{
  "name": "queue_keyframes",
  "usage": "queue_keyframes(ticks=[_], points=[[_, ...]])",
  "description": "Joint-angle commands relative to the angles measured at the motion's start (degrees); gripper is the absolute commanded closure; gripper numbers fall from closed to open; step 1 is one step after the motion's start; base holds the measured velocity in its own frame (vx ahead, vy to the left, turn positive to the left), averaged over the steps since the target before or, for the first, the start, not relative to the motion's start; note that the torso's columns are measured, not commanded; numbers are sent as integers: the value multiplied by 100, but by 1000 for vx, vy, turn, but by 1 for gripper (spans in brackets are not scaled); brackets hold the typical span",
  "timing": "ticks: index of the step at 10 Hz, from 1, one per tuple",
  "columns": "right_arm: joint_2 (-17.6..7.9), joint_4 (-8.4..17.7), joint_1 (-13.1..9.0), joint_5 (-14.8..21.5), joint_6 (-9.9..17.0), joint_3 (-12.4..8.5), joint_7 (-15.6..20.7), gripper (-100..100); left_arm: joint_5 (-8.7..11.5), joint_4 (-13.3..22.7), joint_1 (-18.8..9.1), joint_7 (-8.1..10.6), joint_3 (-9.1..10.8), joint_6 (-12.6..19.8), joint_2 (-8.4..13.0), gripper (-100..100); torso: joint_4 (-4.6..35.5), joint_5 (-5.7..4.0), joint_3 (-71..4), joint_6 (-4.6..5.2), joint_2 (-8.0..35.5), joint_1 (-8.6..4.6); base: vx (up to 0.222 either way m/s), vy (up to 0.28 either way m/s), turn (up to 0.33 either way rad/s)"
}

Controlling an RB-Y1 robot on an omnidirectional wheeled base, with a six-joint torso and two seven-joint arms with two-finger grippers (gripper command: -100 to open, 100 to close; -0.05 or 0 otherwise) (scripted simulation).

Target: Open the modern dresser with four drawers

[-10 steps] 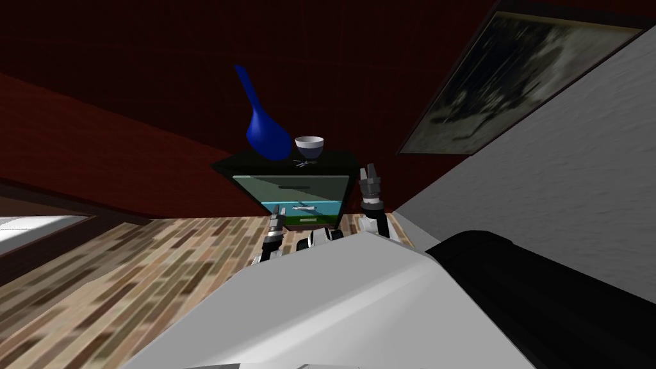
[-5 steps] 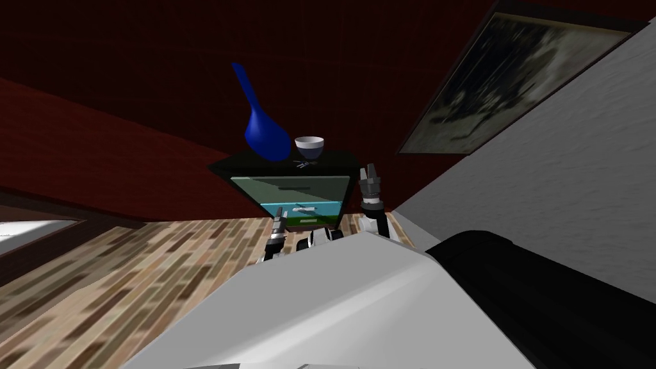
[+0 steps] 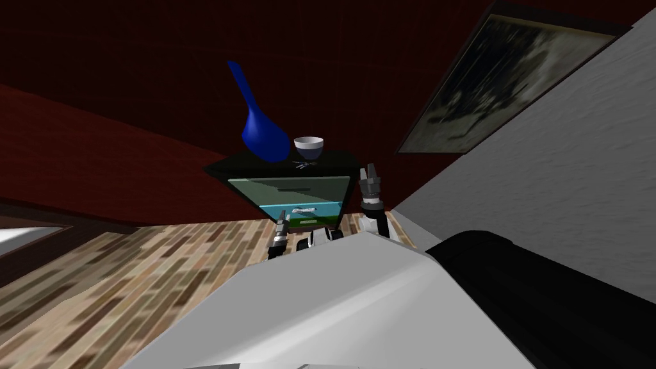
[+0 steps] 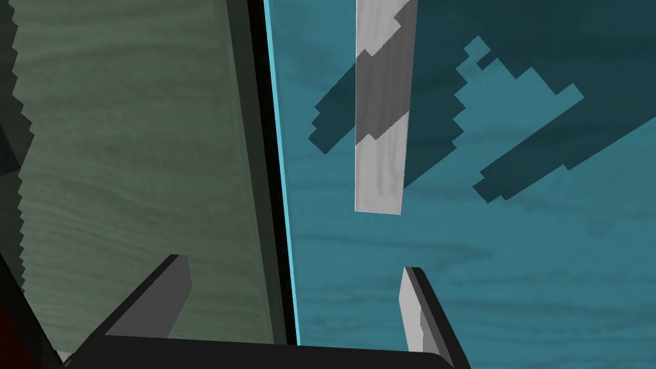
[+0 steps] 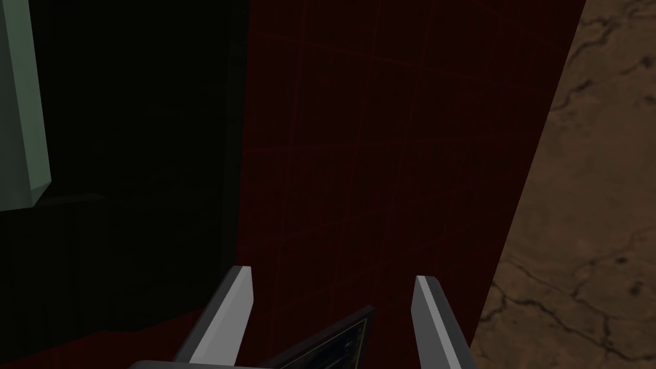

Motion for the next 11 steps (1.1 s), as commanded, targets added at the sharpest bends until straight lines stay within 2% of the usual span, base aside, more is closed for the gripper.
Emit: queue_keyframes(ticks=[1,4,6,7,9,10,11], points=[[0,0,0,0,0,0,0,0,-18,457,-92,-38,-41,-110,-95,-100,0,0,0,0,0,-2,22,21,-42],[0,0,0,0,0,0,0,0,-33,840,-158,-68,-80,-214,-237,-100,1,-2,2,0,3,-6,17,16,-34],[0,0,0,0,0,0,0,0,-43,1077,-199,-87,-104,-281,-425,-100,1,-1,2,0,3,-4,13,16,-35],[0,0,0,0,0,0,0,0,-43,992,-175,-84,-102,-249,-379,-100,1,-1,1,0,2,-4,5,6,-3],[0,0,0,0,0,0,0,0,-29,871,-318,-68,-73,11,-389,-100,0,-3,-1,1,-3,-9,32,-9,-5],[-1,4,6,1,0,4,-1,0,-30,888,-274,-60,-80,-64,-373,-100,0,0,-9,-1,-12,-9,13,2,-5],[-3,10,14,2,1,8,-2,0,-42,991,-194,-84,-100,-227,-387,100,1,2,-11,-3,-10,-7,-24,9,7]])
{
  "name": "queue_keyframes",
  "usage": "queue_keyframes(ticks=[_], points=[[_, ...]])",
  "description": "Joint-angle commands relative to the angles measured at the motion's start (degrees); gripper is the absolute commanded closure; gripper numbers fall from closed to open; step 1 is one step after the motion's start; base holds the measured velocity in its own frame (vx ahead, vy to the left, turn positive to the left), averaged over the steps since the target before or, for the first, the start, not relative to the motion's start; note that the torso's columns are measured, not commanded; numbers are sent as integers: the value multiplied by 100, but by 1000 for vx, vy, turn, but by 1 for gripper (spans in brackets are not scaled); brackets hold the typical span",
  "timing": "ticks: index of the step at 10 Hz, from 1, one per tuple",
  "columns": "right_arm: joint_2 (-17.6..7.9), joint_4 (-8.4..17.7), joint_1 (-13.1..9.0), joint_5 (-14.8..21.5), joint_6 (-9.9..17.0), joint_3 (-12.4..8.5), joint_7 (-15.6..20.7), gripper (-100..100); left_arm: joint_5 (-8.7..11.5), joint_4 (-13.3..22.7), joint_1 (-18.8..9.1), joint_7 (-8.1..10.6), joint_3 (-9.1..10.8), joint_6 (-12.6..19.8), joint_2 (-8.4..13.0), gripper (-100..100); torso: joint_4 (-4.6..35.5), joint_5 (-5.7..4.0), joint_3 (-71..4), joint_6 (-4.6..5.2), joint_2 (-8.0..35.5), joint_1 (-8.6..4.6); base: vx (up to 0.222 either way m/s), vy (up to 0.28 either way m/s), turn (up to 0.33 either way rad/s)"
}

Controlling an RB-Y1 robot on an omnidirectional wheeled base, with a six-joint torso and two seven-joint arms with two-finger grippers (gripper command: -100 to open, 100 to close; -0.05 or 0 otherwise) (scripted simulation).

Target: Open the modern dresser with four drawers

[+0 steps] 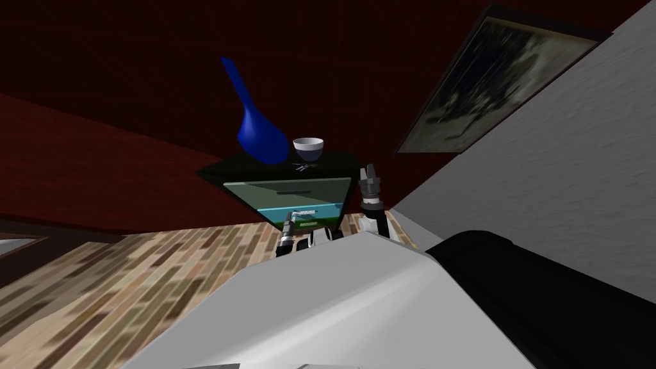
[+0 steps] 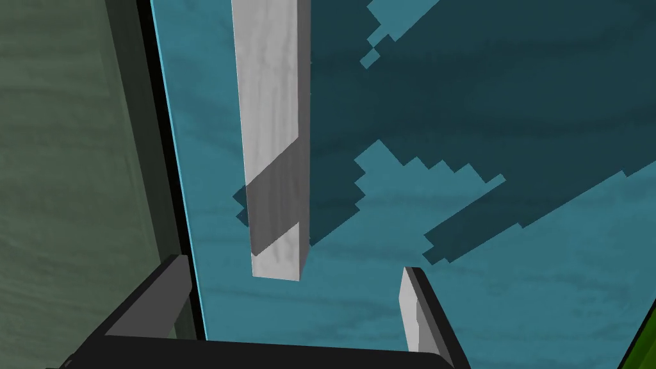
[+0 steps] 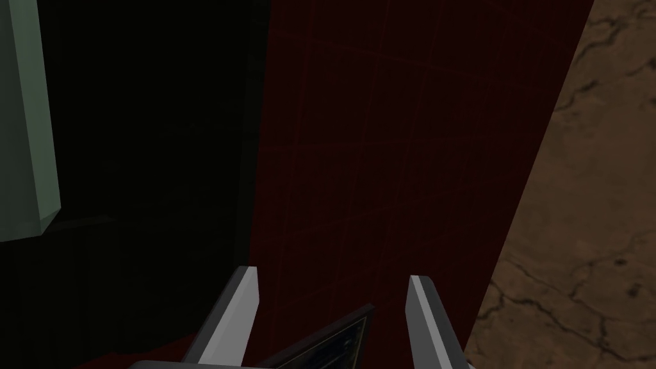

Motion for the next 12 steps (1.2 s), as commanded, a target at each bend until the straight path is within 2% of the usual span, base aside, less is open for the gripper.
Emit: queue_keyframes(ticks=[1,5,6,7,9,10,11,12], points=[[0,0,0,0,0,-1,0,0,-5,61,45,-5,-10,-85,0,100,0,-1,11,0,13,6,-15,5,3],[0,1,-3,0,1,0,0,0,-31,-267,155,66,-70,76,78,100,7,-4,29,4,35,-4,-174,25,24],[0,0,-3,0,1,0,0,0,-28,-228,145,55,-63,48,68,100,0,-5,14,3,13,-2,-85,10,2],[0,0,-1,0,0,0,0,0,-5,-236,76,74,-51,111,197,-100,-9,-4,-7,3,-23,0,64,-14,-37],[0,-1,2,0,-1,0,0,0,15,-203,12,83,-36,176,219,-100,-19,-6,-28,2,-52,-8,145,-41,-19],[0,-1,2,0,-1,0,0,0,26,-152,-27,85,-24,234,3,-100,-11,-5,-11,3,-26,-4,153,-23,-14],[0,-1,2,0,-1,-1,0,0,22,-144,-16,88,-25,175,105,-100,-3,-2,8,3,5,6,70,-9,-3],[0,-1,1,0,-1,-1,0,0,33,-216,-112,102,-2,344,98,-100,7,-1,31,2,44,13,46,-14,-4]])
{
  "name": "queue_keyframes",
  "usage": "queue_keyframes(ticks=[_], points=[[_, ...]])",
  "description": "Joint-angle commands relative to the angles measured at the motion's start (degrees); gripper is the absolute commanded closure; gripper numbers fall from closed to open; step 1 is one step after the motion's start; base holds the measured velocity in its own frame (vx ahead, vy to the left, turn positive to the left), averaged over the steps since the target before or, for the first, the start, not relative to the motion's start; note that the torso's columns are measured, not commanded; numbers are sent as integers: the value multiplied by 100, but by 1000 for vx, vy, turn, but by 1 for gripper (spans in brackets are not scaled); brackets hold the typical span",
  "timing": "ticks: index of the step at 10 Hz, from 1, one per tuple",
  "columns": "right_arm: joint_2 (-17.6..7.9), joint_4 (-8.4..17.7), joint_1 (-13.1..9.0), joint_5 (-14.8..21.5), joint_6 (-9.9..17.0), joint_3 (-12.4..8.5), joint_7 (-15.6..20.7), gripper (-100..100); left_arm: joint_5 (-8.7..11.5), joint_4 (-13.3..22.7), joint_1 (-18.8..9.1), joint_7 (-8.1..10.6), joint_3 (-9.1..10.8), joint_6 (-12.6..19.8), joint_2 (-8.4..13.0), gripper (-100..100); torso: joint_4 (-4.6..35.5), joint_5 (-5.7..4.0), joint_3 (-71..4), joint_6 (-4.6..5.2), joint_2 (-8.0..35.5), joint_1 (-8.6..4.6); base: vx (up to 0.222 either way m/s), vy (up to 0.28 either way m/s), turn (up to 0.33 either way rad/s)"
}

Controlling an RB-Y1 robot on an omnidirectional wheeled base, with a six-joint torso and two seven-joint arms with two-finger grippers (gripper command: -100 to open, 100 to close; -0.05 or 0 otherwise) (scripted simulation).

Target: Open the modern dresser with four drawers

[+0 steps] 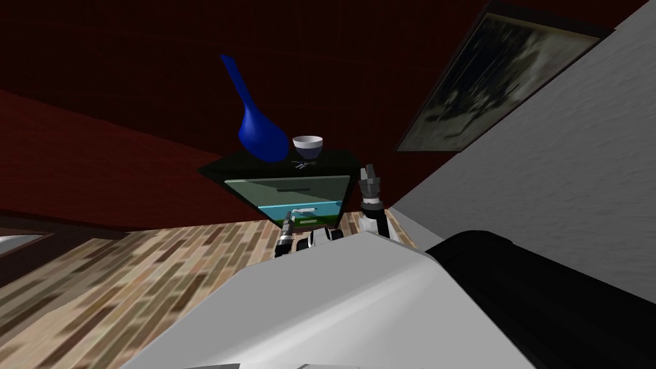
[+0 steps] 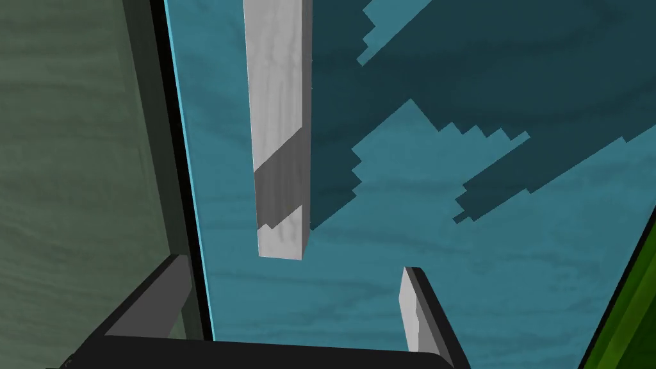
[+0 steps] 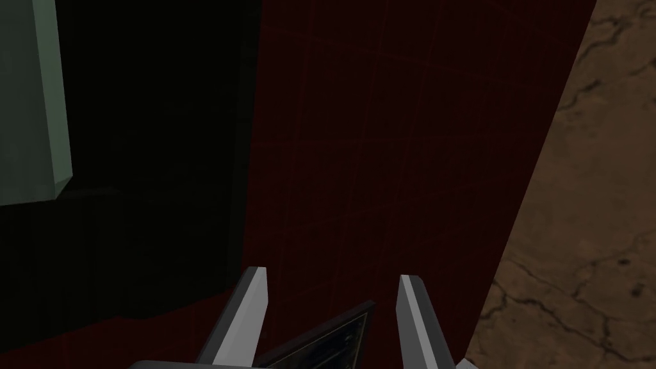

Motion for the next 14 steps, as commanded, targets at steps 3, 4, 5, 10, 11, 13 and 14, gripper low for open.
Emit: queue_keyframes(ticks=[3,4,5,10,11,13,14], points=[[0,0,-1,0,0,0,0,0,0,0,0,0,0,0,0,100,-6,-2,-13,0,-21,-8,14,-7,0],[0,0,-2,0,0,0,0,0,2,2,-67,-12,13,79,-21,100,-4,0,-8,0,-13,-2,-31,7,12],[0,1,-2,0,1,0,0,0,-8,-118,-32,17,-13,144,11,100,-11,3,-17,6,-38,-3,-116,26,27],[0,1,-2,0,1,0,0,0,7,-200,-78,49,-13,287,102,-100,-14,-2,-34,1,-60,-9,-107,-4,6],[0,0,0,0,0,1,0,0,12,-192,-94,49,-8,300,102,-100,-24,-6,-56,2,-96,-28,149,-81,-12],[0,-1,2,0,0,0,0,0,19,-160,-124,45,2,317,57,-100,-19,-4,-44,0,-71,-13,124,-40,-3],[0,0,0,0,0,0,0,0,28,-243,-236,53,29,513,59,-100,-5,1,-11,0,-16,5,54,-22,-6]])
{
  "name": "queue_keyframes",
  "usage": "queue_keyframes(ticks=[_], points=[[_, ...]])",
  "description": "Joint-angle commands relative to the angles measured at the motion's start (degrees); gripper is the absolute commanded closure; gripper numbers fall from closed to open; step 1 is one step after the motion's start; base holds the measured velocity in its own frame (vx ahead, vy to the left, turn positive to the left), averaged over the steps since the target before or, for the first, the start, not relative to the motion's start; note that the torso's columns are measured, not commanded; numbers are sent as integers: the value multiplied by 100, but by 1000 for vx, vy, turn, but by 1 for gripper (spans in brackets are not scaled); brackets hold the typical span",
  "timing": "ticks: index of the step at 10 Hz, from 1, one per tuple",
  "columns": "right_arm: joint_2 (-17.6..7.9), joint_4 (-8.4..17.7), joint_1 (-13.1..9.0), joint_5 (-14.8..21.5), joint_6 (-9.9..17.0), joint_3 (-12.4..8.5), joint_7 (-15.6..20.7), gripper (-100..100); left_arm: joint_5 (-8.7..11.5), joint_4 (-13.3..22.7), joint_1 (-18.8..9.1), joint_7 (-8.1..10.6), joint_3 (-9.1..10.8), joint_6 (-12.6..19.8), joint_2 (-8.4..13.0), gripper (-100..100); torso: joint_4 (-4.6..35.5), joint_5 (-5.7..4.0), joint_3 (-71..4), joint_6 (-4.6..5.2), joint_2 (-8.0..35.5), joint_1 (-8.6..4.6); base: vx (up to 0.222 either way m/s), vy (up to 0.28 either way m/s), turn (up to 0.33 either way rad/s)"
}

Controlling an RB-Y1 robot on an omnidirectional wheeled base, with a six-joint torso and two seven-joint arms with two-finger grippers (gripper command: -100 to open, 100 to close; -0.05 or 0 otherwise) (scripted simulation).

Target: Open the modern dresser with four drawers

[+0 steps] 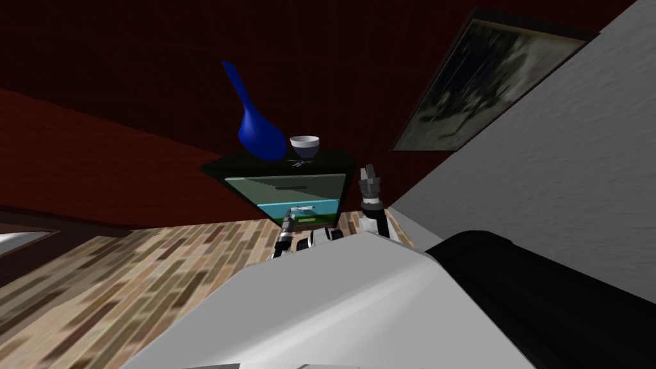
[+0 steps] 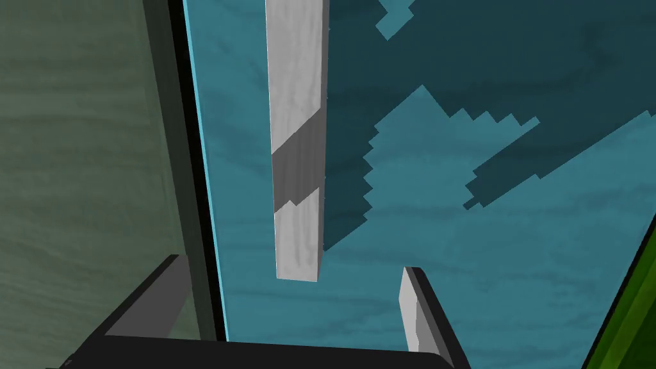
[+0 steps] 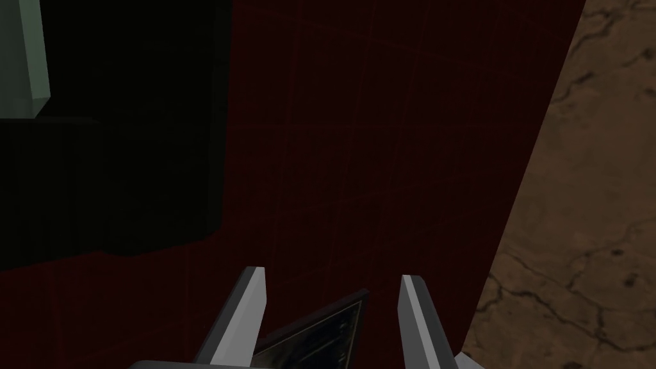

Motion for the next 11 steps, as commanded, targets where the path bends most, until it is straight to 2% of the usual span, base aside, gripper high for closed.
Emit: queue_keyframes(ticks=[1,2,3,4,5,8,9,10,11], points=[[0,1,-1,0,0,0,0,0,12,-118,-150,14,38,261,12,-100,8,0,13,2,16,-3,64,-21,-9],[0,1,-1,0,1,0,0,0,9,-127,-96,14,25,199,19,-100,5,-2,7,1,6,-9,28,-7,-1],[0,1,-1,0,1,0,0,0,2,-24,-30,3,8,52,2,100,2,-2,3,0,1,-10,-36,6,8],[0,1,-2,0,1,0,0,0,6,-62,-67,11,18,138,9,100,3,-2,6,0,7,-9,-32,4,11],[0,1,-2,0,1,0,0,0,15,-123,-109,30,13,272,52,-100,7,-4,-3,7,-12,-13,-54,-27,9],[0,1,-2,0,1,0,0,0,31,-210,-207,59,17,537,56,-100,-3,-5,-10,1,-20,-19,-60,-42,5],[0,1,-2,0,1,1,0,0,37,-225,-240,67,21,629,-13,-100,-3,-4,-10,1,-19,-16,-57,-38,6],[0,1,-2,0,1,0,0,0,31,-229,-208,56,17,566,12,-100,-3,-3,-9,1,-18,-12,-26,-16,0],[0,1,-2,0,1,0,0,0,41,-299,-319,63,44,759,9,-100,-4,-1,-12,0,-25,-5,45,-18,-11]])
